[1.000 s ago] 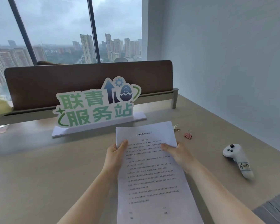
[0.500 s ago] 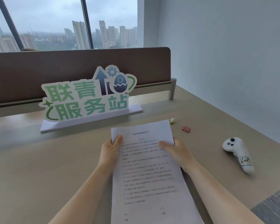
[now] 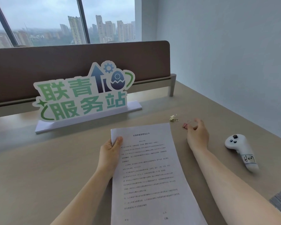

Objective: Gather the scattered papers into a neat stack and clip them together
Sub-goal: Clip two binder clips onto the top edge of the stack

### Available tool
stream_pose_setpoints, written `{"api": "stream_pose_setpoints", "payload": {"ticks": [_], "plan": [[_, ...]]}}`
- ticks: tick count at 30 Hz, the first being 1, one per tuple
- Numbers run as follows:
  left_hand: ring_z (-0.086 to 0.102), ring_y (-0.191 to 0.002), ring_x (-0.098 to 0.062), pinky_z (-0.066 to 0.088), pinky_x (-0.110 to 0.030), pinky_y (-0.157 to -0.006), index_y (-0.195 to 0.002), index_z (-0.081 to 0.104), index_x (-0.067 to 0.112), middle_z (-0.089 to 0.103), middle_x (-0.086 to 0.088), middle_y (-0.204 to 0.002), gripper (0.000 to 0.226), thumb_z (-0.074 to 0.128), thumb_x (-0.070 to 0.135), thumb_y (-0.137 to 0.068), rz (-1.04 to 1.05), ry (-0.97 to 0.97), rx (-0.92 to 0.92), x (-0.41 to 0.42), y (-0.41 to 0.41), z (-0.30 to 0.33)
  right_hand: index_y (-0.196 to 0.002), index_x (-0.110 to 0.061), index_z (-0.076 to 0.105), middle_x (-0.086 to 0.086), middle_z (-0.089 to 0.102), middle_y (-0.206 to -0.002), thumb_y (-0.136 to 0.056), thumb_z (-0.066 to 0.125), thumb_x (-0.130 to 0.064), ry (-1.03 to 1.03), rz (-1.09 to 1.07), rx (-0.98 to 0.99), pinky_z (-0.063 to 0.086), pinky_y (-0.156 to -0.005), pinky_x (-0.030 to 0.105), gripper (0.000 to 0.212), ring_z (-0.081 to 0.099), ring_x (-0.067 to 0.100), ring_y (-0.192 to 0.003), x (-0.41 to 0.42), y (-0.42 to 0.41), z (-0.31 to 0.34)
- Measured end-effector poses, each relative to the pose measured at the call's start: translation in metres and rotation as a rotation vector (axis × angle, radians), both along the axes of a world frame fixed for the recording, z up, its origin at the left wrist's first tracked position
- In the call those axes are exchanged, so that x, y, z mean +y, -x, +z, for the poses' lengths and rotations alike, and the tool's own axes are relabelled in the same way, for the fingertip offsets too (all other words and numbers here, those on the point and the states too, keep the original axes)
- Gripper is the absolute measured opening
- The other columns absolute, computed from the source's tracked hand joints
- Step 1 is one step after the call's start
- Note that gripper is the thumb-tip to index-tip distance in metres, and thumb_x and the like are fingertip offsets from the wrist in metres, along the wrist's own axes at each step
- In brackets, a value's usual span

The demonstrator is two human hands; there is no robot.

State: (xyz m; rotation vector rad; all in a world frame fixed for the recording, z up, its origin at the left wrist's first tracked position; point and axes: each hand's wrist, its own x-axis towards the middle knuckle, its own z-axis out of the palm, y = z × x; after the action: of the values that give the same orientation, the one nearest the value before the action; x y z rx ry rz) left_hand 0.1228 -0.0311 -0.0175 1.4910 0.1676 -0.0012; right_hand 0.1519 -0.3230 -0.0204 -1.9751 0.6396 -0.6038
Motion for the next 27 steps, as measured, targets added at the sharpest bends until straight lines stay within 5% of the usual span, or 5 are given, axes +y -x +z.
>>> {"api": "stream_pose_setpoints", "payload": {"ticks": [6,11,16,24,27], "plan": [[0.074,-0.080,-0.031,0.062,-0.042,-0.070,-0.098,0.067,0.005,0.076,-0.015,-0.091,0.024,0.056,0.026,-0.097,-0.012,0.029,0.009,0.003,-0.001,-0.002,-0.119,-0.008,0.064,0.012,0.060,-0.133,-0.095,0.050,-0.024,0.056,0.035,0.159,0.041,-0.094,0.036,0.032,0.054,0.033,-0.121,-0.009,-0.020,0.012],[0.074,-0.082,-0.034,0.061,-0.046,-0.073,-0.099,0.067,0.004,0.076,-0.016,-0.091,0.025,0.056,0.026,-0.097,-0.019,0.034,0.010,0.002,-0.001,-0.002,-0.096,-0.017,0.074,0.010,0.073,-0.109,-0.095,0.050,-0.028,0.096,0.034,0.204,0.040,-0.075,0.032,0.026,0.060,0.031,-0.094,-0.020,-0.034,0.009],[0.074,-0.079,-0.031,0.061,-0.043,-0.071,-0.096,0.068,0.005,0.076,-0.015,-0.090,0.024,0.057,0.026,-0.097,-0.018,0.038,0.006,0.001,-0.001,-0.002,-0.108,-0.014,0.075,0.014,0.072,-0.110,-0.094,0.054,-0.031,0.116,0.039,0.202,0.043,-0.078,0.032,0.030,0.063,0.034,-0.103,-0.025,-0.037,0.004],[0.074,-0.073,-0.025,0.060,-0.034,-0.059,-0.096,0.067,0.007,0.077,-0.011,-0.086,0.021,0.057,0.026,-0.097,-0.022,0.046,0.011,0.001,0.001,0.000,-0.076,-0.023,0.060,0.008,0.069,-0.083,-0.093,0.048,-0.024,-0.051,0.123,0.103,0.053,-0.078,0.044,0.021,0.068,0.037,-0.080,-0.014,-0.031,0.014],[0.074,-0.072,-0.025,0.061,-0.035,-0.061,-0.094,0.067,0.006,0.077,-0.012,-0.085,0.022,0.056,0.025,-0.097,-0.018,0.042,0.012,0.002,0.001,0.001,-0.083,-0.016,0.060,0.013,0.069,-0.083,-0.093,0.048,-0.018,-0.181,0.173,0.070,0.057,-0.081,0.049,0.016,0.064,0.027,-0.063,-0.008,-0.031,0.024]]}}
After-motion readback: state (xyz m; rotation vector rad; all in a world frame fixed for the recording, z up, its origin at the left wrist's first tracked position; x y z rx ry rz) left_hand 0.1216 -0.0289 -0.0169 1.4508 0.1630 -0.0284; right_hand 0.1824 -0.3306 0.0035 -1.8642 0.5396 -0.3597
